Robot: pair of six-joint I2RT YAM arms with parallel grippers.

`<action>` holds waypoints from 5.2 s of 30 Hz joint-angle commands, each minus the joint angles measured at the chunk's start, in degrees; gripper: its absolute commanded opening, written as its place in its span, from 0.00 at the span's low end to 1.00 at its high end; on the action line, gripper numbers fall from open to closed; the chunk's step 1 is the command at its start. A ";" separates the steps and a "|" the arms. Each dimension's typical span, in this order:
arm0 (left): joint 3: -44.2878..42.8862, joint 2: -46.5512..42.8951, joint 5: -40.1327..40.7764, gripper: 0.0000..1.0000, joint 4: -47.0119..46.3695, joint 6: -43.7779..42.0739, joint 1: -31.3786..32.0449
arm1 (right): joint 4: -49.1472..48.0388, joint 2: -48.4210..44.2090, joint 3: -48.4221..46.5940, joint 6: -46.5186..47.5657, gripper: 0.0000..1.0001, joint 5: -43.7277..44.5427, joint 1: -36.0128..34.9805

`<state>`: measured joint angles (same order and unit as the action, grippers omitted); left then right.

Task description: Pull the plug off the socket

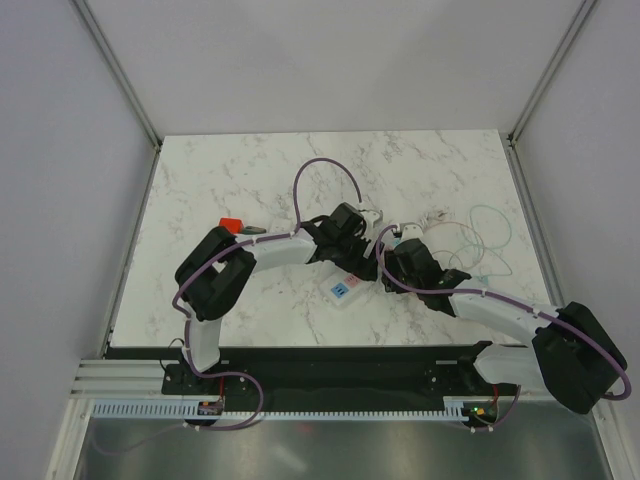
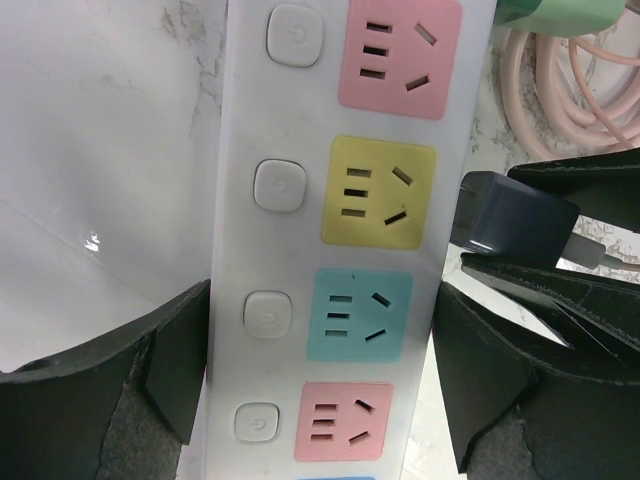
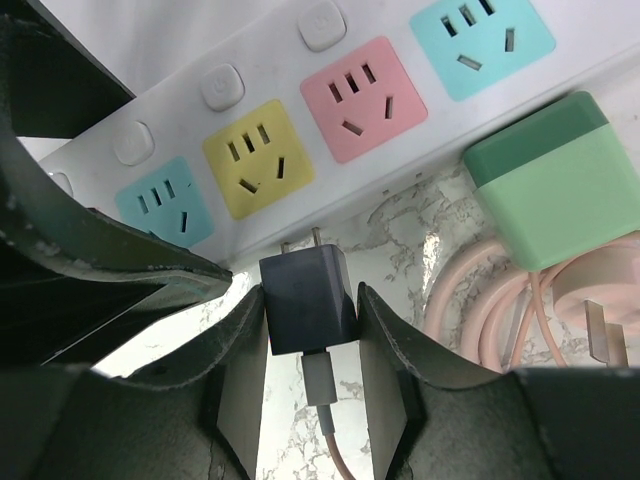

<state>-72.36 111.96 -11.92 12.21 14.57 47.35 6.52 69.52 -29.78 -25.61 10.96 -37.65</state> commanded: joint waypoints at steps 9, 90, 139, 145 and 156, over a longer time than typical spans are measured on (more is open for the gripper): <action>0.99 5.11 14.57 0.02 -1.04 2.31 -8.24 | 7.19 4.30 -0.10 -6.65 0.00 -9.29 -1.02; 10.39 -11.51 11.04 0.62 -4.65 9.43 -4.81 | 14.40 31.55 -90.98 15.87 0.00 7.34 32.54; 12.59 -7.63 9.55 0.69 -8.34 7.41 -3.50 | 25.64 48.36 -71.13 6.62 0.64 0.28 34.40; 11.36 -9.74 11.75 0.75 -5.10 6.35 -3.50 | 27.74 36.32 -63.57 5.04 0.65 5.29 32.46; 2.94 -6.32 18.15 0.85 1.23 3.71 -3.50 | 27.94 14.54 -47.94 4.25 0.64 3.99 26.08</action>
<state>-64.29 104.55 2.68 11.68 20.60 43.79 34.61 90.59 -82.65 -19.94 16.62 -6.70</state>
